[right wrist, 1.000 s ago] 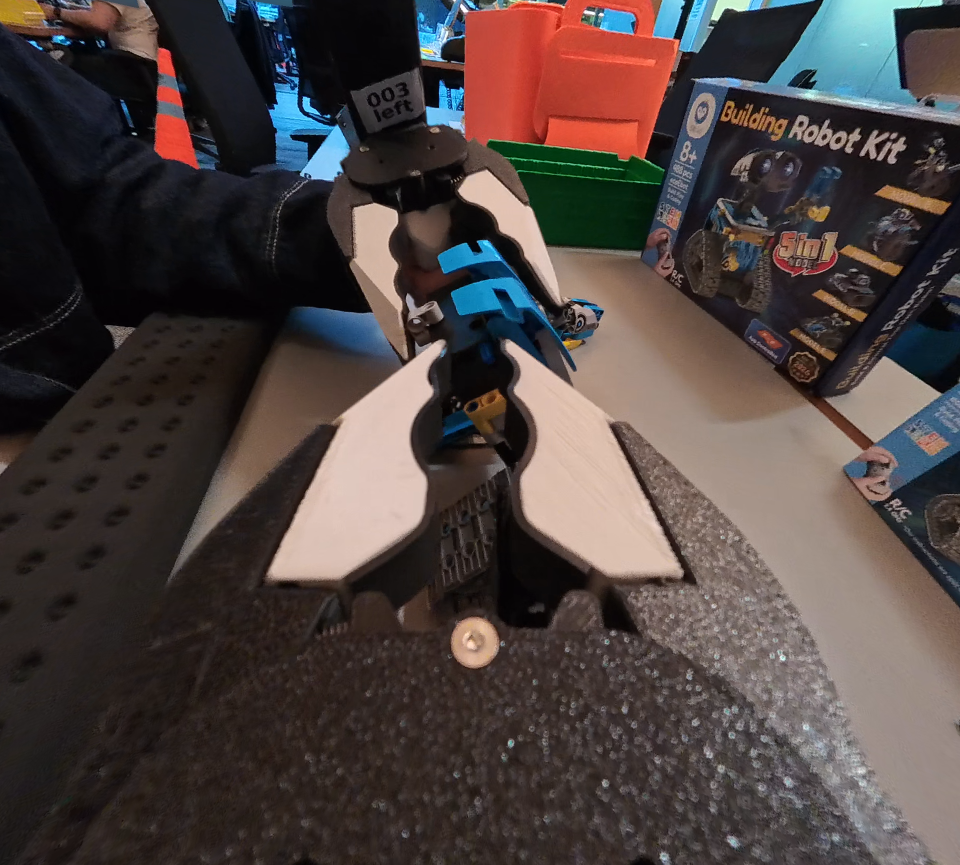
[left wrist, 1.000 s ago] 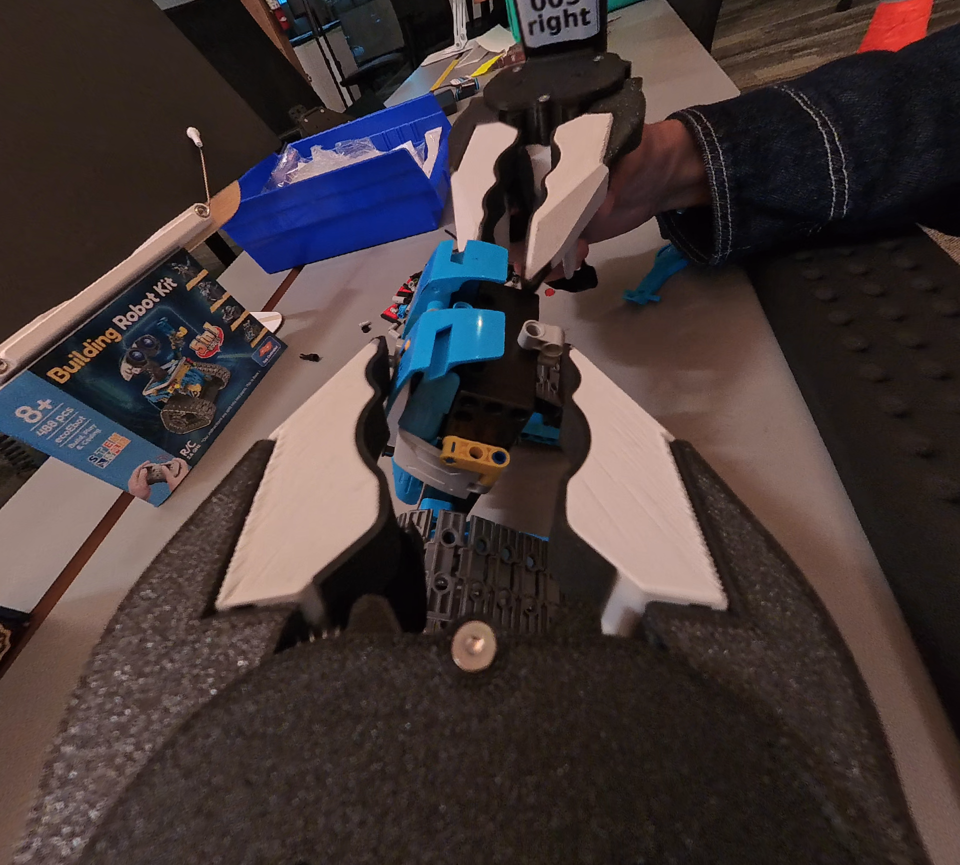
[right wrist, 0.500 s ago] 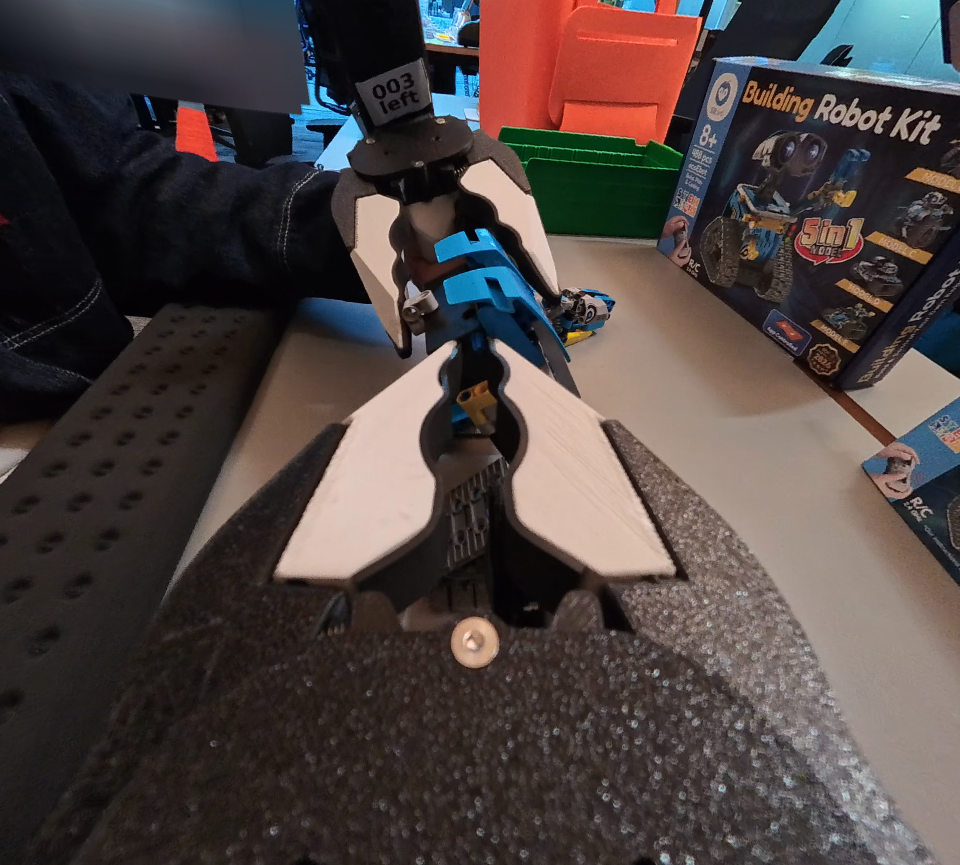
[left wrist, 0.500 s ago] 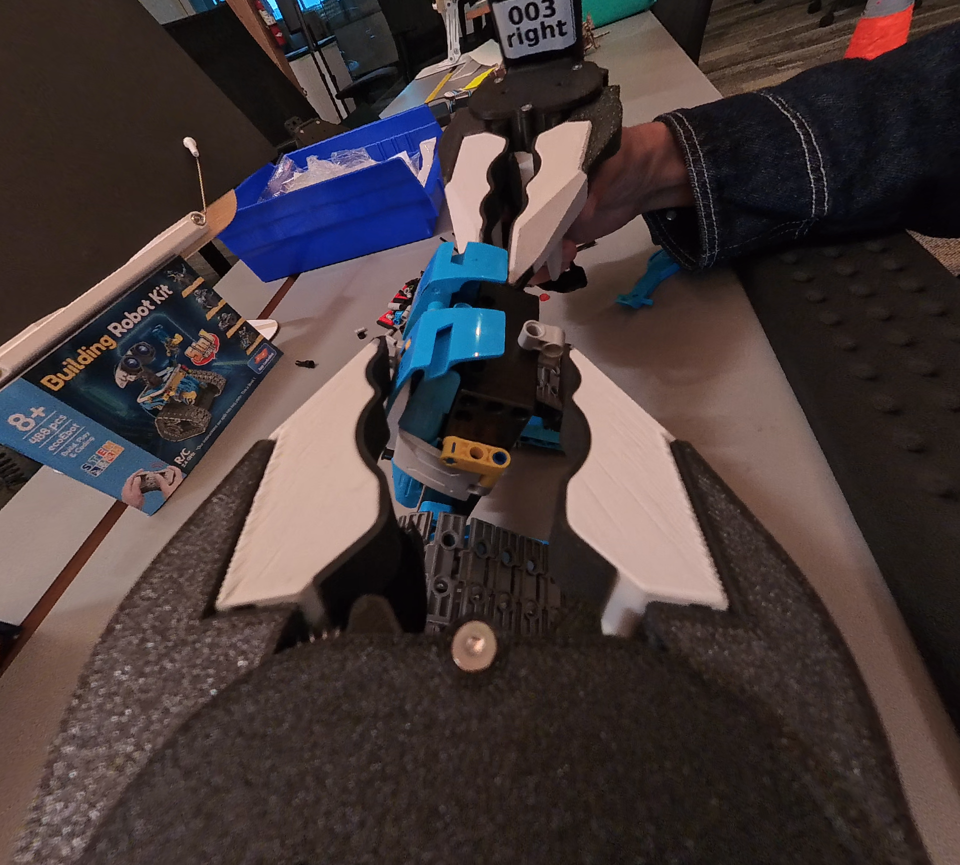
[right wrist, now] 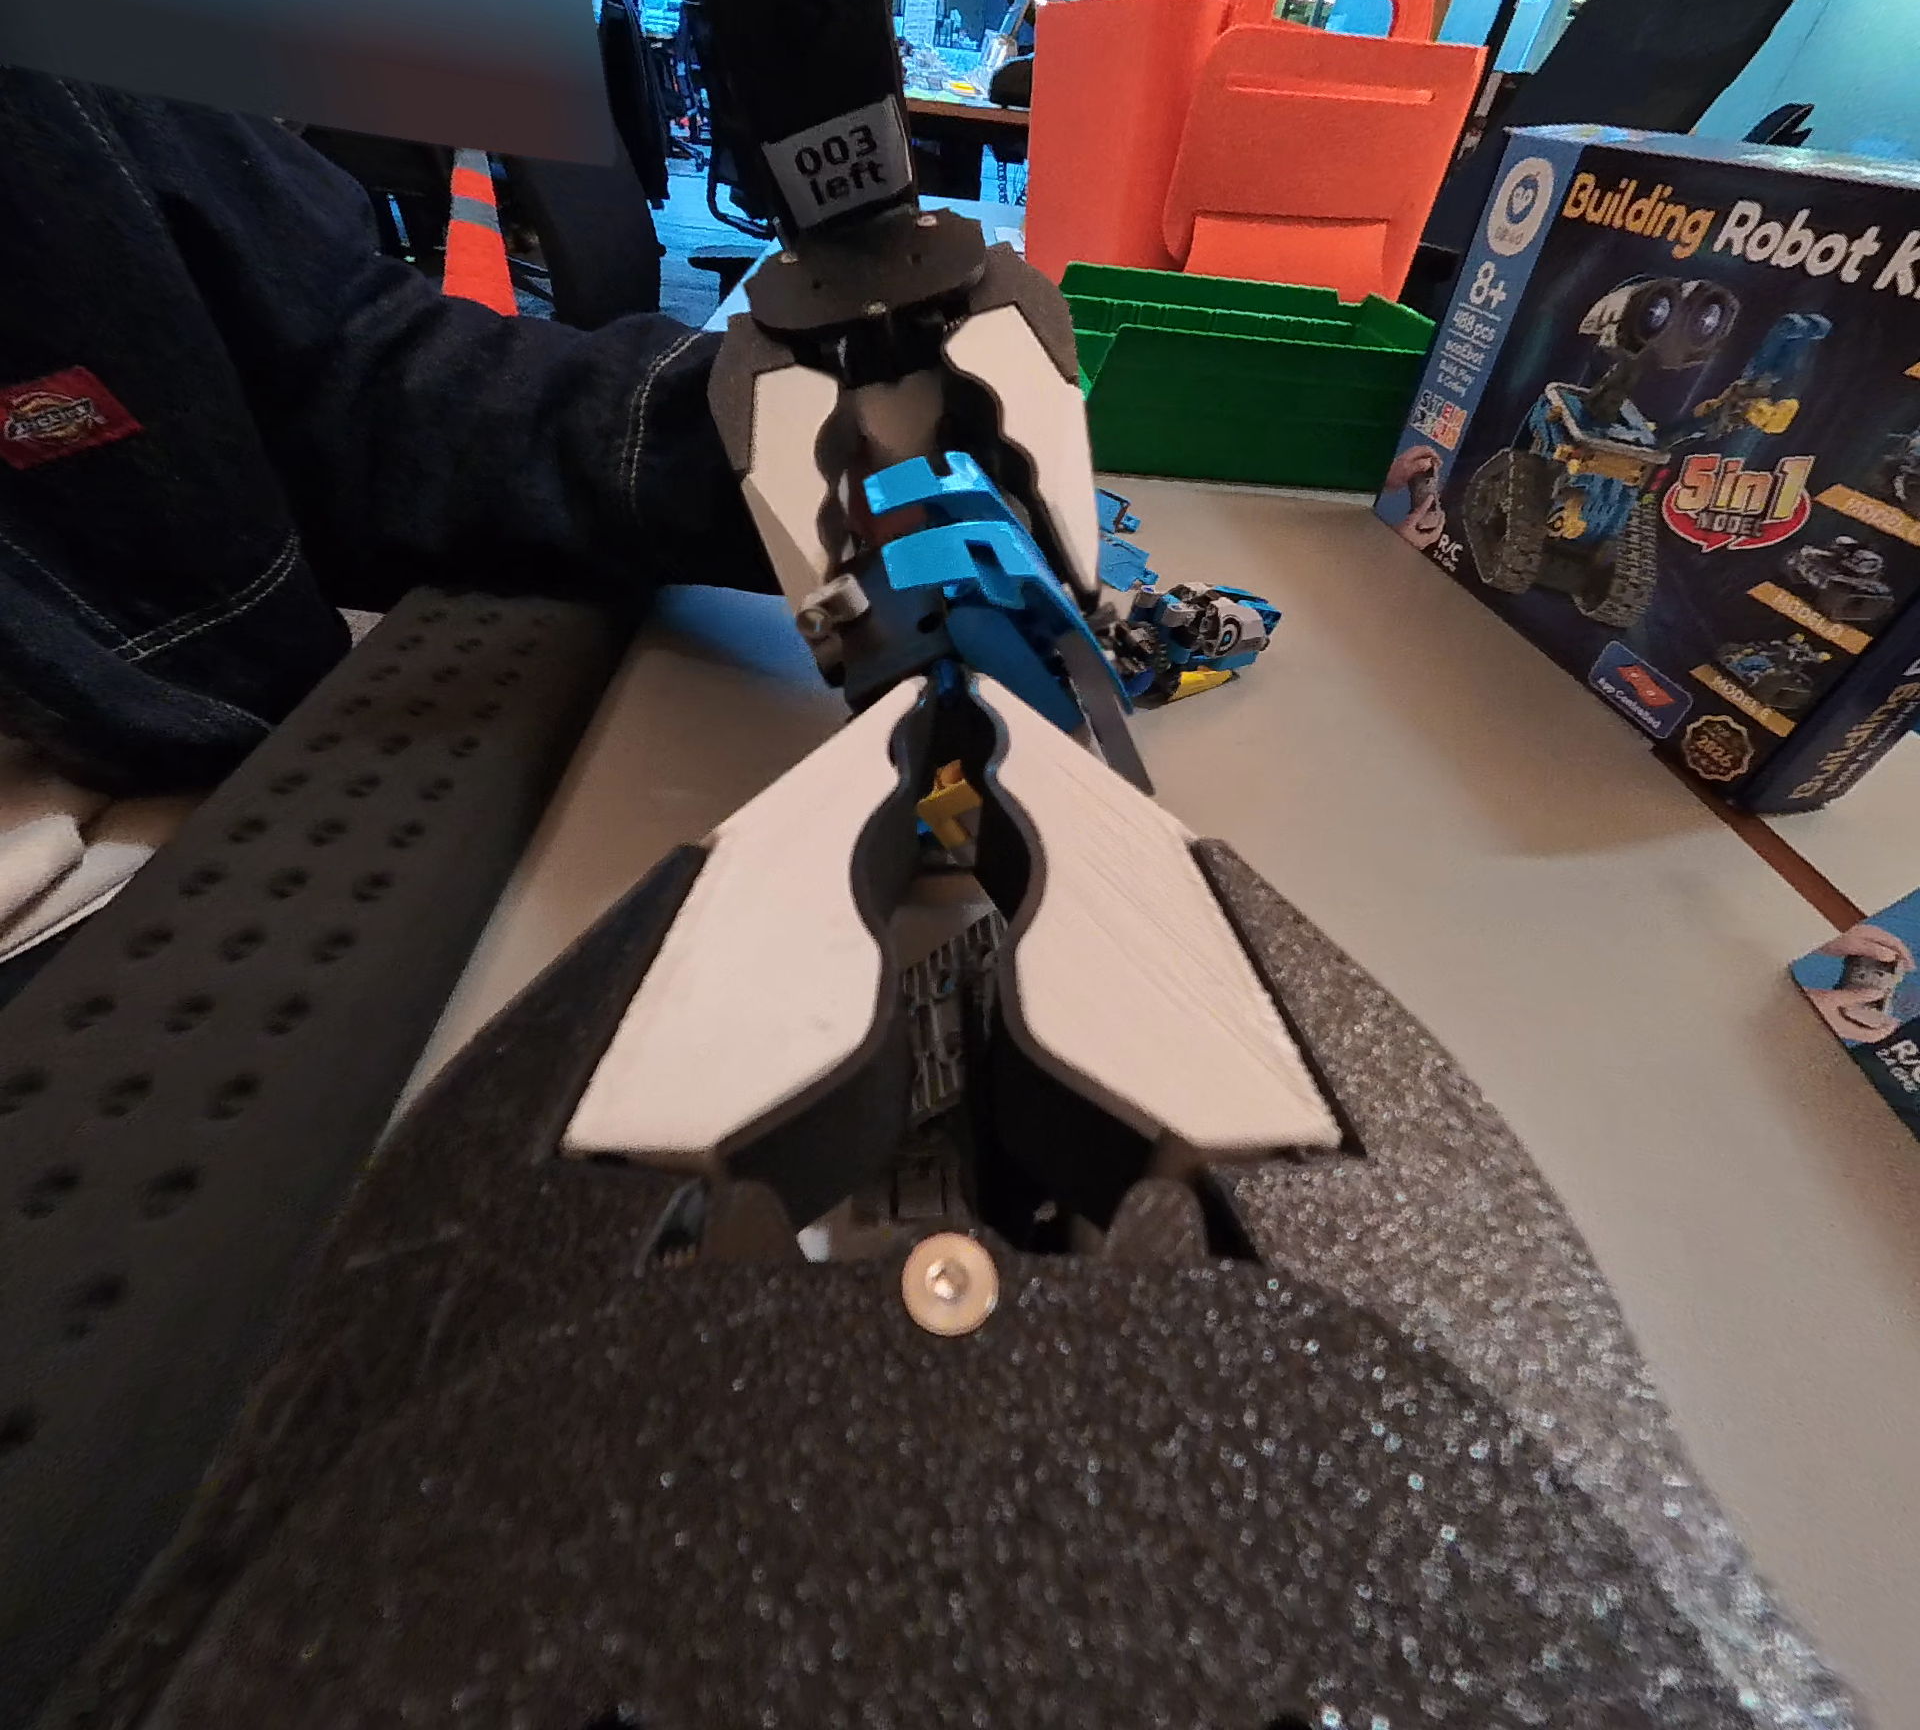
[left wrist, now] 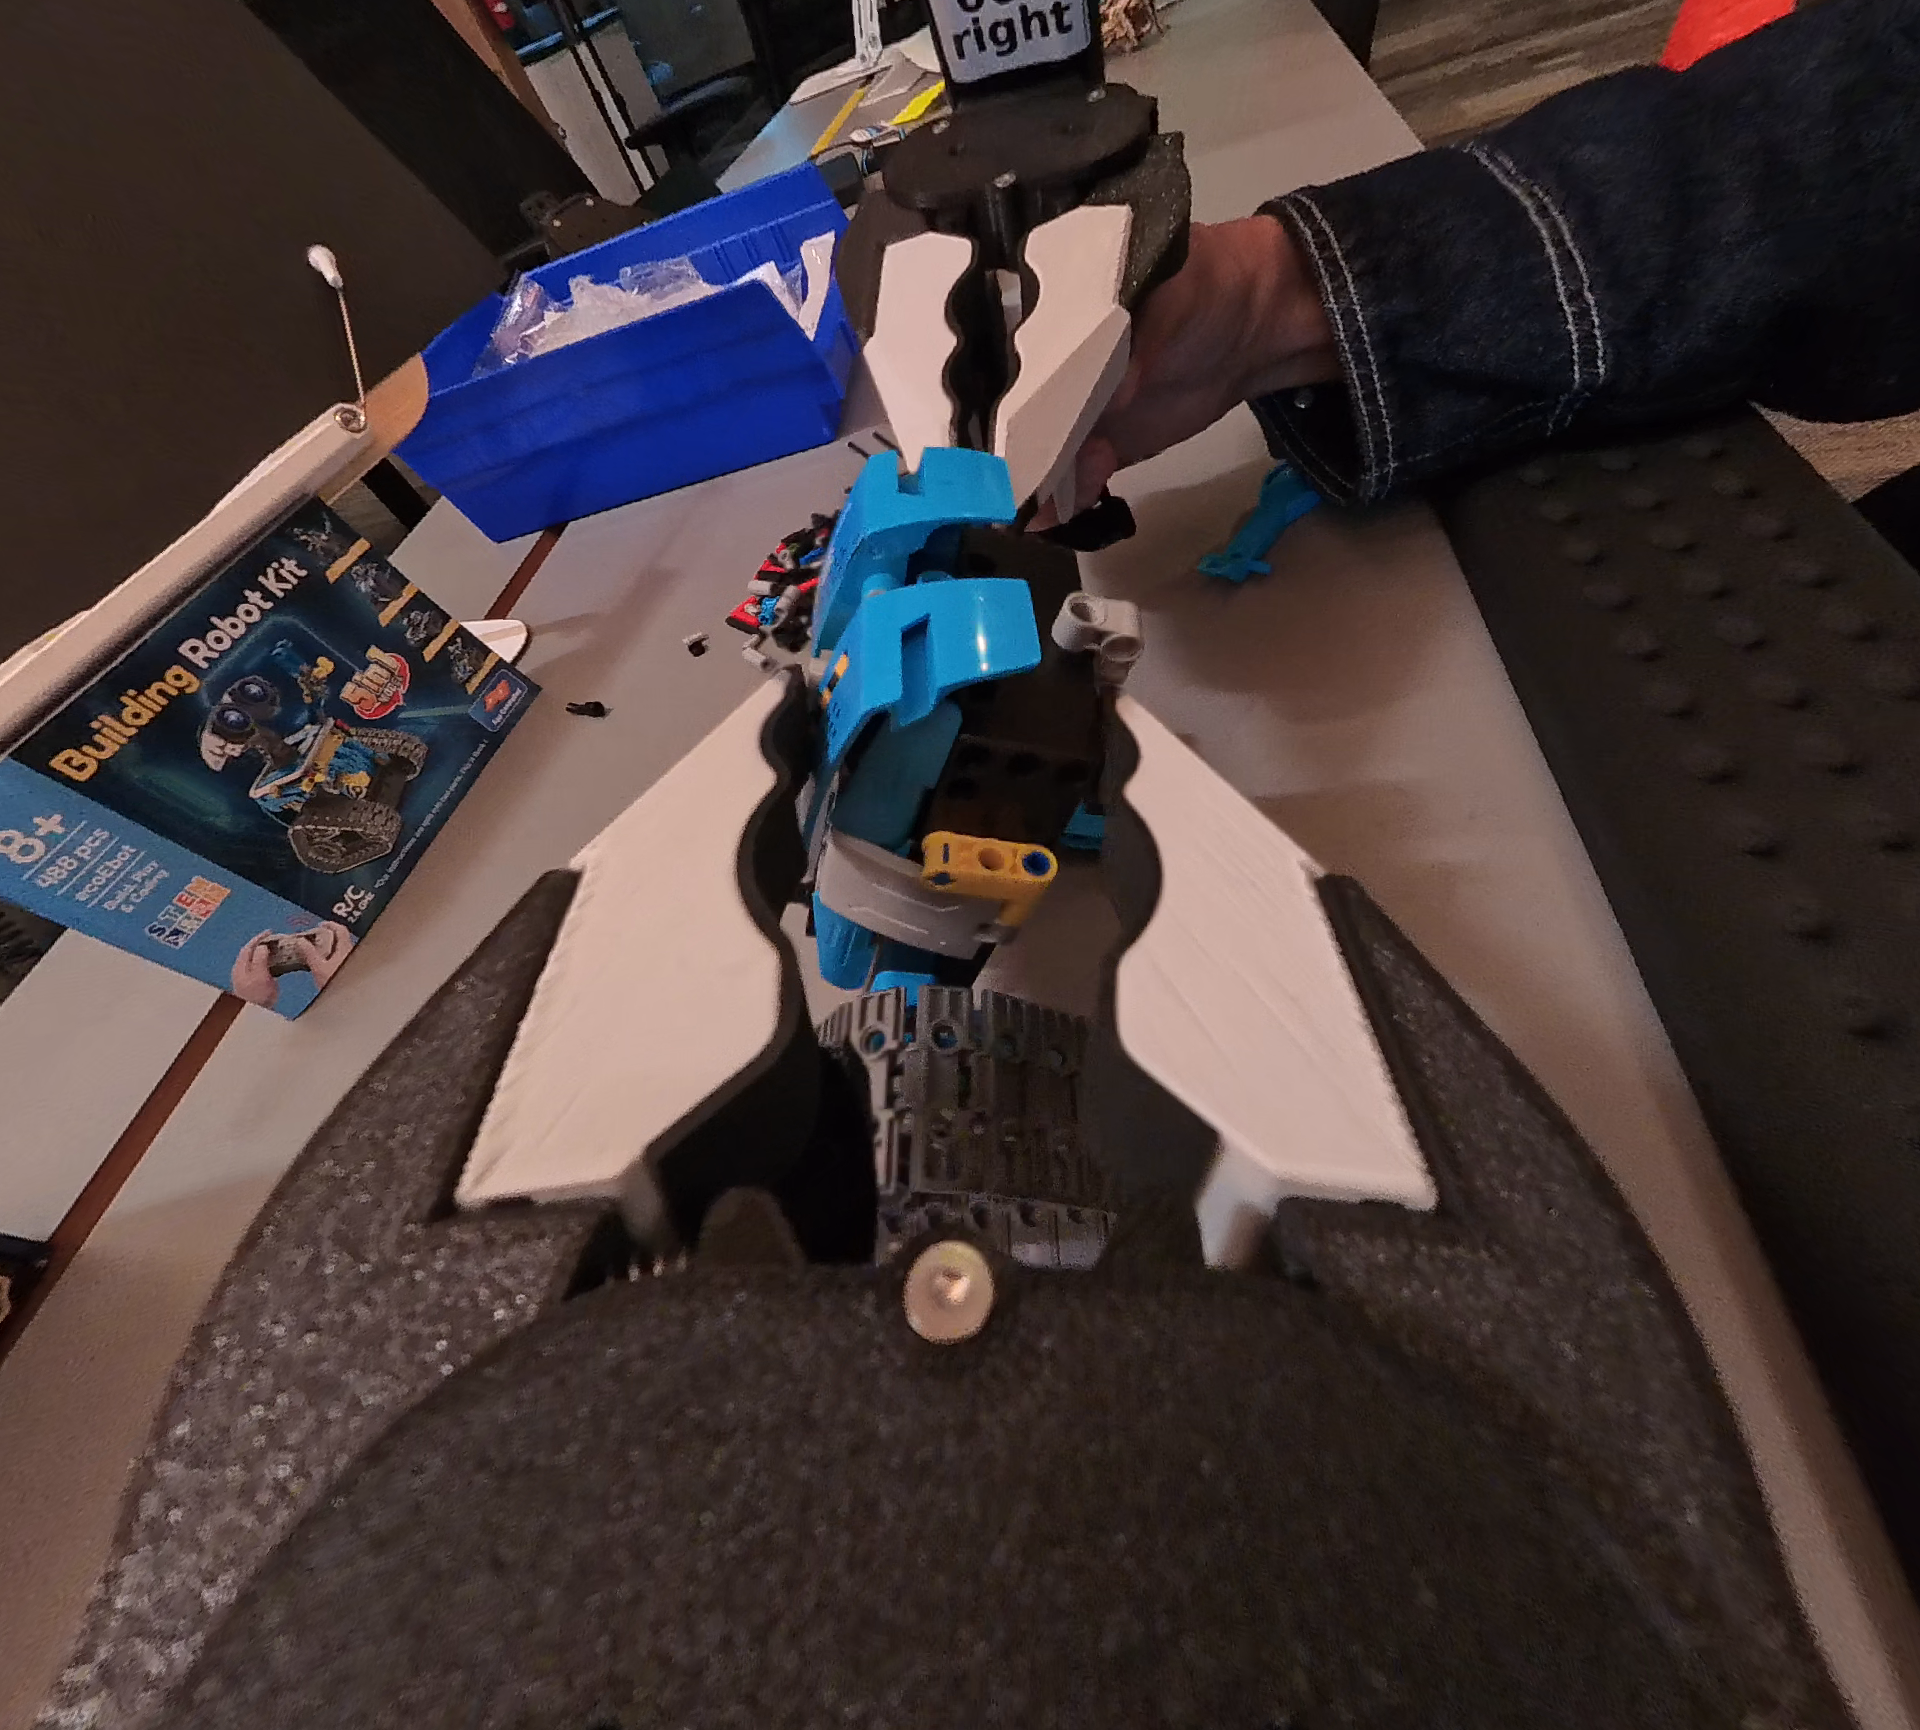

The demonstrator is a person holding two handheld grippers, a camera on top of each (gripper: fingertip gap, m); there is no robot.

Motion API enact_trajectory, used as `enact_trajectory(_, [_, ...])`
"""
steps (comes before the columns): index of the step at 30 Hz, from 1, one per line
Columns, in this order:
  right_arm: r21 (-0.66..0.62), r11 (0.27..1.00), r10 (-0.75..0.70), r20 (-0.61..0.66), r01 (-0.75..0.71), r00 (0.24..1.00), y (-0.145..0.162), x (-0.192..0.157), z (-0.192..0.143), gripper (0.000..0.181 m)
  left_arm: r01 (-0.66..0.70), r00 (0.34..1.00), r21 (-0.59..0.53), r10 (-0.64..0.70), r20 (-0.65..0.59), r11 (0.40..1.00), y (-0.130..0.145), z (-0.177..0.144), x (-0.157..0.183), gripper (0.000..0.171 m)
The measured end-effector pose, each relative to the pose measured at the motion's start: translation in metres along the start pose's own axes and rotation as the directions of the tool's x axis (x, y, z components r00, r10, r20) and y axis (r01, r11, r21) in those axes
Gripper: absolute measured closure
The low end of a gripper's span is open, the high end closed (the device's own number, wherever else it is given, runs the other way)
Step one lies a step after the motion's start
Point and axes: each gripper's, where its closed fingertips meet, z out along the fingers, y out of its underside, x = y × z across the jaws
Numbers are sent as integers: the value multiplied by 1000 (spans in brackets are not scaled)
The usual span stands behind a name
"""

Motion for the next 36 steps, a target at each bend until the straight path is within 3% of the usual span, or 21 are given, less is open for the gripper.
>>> enact_trajectory(14, [-1,1000,3,32,-3,999,1,-7,-8,181,-30,1000,-16,30,-9,999,0,1,6,119])
enact_trajectory(17, [240,970,68,-102,-42,992,-34,22,-78,181,43,997,-15,-42,63,999,11,-29,-18,120])
enact_trajectory(18, [206,978,61,-185,-22,981,-28,33,-91,181,51,994,-19,-49,100,998,16,-37,-25,120])
enact_trajectory(19, [162,986,74,-195,-42,978,-19,35,-83,181,40,993,-22,-37,116,999,18,-36,-27,119])
enact_trajectory(22, [61,992,115,-34,-113,993,-5,10,-26,181,-2,994,-38,6,108,999,11,-16,-19,118])
enact_trajectory(24, [6,996,89,-57,-89,994,5,10,-9,181,1,992,-45,5,127,999,10,-12,-19,118])
enact_trajectory(28, [80,992,102,-96,-94,990,-9,11,-10,165,79,993,-25,-76,95,997,7,-15,-14,116])
enact_trajectory(32, [67,993,108,-90,-102,990,-7,11,2,152,126,991,7,-126,41,992,4,-23,-10,116])
enact_trajectory(36, [78,993,90,-22,-88,996,-17,7,21,142,126,992,16,-126,12,992,5,-30,-7,116])
